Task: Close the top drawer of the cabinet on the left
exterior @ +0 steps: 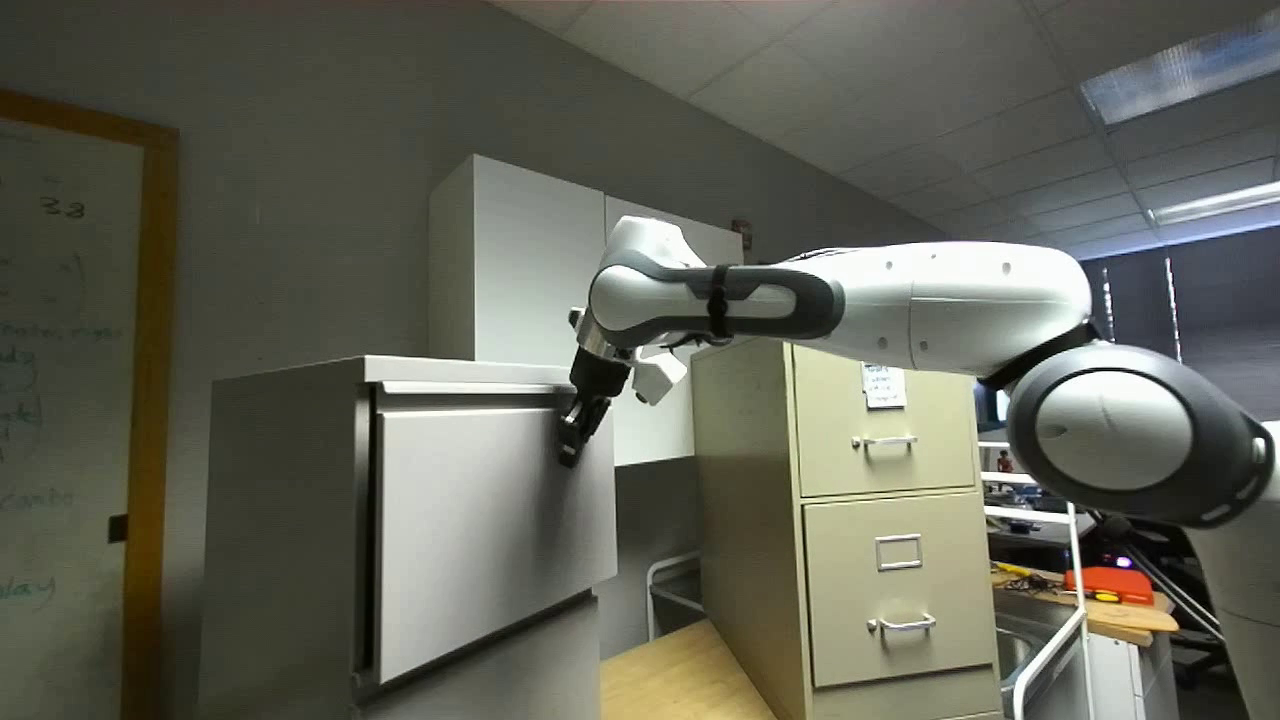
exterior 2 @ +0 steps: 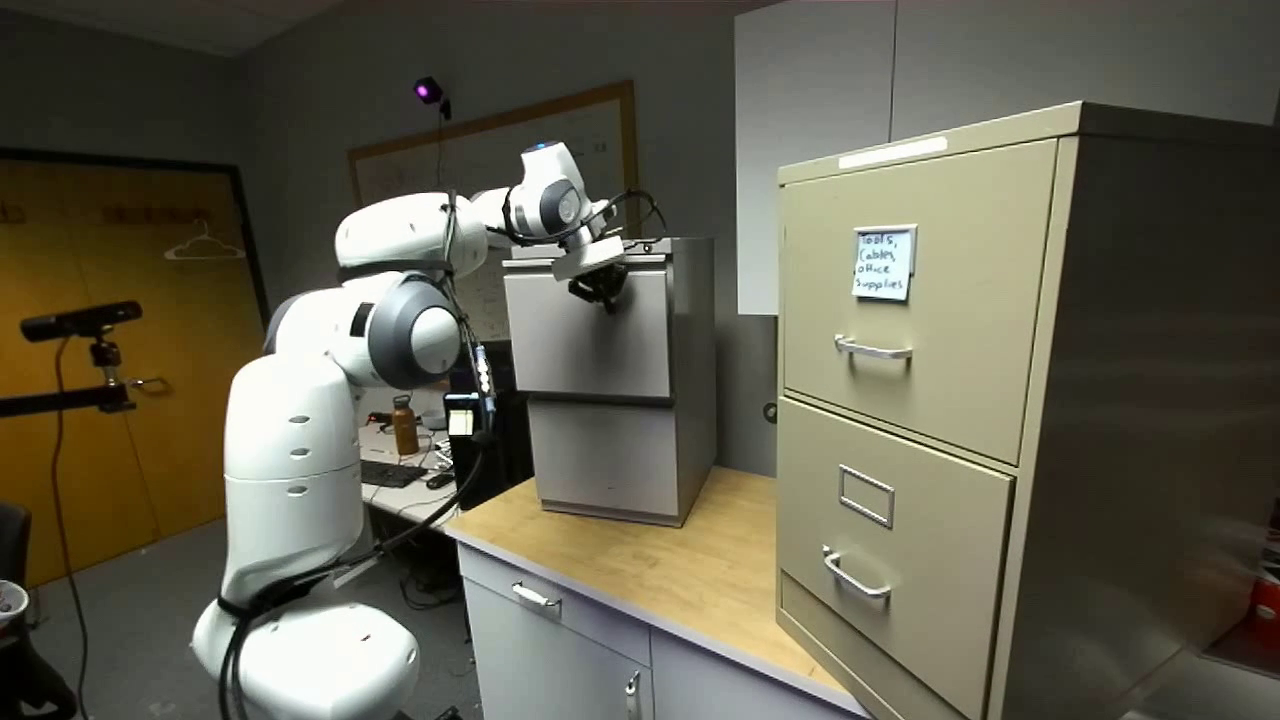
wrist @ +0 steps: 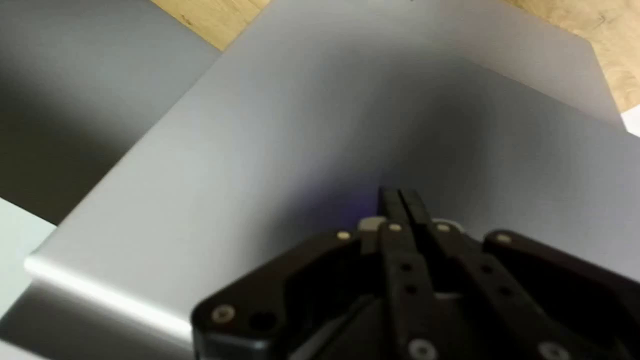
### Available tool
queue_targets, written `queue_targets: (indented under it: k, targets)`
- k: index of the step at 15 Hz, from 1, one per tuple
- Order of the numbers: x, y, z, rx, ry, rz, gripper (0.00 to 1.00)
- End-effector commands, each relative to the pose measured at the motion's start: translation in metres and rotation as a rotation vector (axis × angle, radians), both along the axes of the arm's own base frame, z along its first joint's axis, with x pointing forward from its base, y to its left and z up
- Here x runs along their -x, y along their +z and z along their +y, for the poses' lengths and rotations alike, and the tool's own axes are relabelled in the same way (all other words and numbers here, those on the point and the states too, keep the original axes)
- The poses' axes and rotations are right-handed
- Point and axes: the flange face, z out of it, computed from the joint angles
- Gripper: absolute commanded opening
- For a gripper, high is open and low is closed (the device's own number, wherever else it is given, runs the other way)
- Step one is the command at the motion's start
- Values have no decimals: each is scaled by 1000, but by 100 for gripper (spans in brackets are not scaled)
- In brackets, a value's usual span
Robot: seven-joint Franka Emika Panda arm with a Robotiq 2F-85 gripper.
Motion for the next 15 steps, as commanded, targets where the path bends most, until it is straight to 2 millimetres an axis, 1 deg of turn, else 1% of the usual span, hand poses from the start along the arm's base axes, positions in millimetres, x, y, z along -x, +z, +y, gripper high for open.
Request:
queue_targets:
  k: [1, 5, 9, 12, 15]
  targets:
    - [-38, -1, -15, -7, 20, 18, 6]
    - [-58, -6, -28, 1, 7, 38, 6]
    - [-72, -11, -40, -1, -3, 50, 6]
    - [-78, -15, -48, -6, -5, 68, 6]
    - [-78, -17, -53, 6, -15, 89, 5]
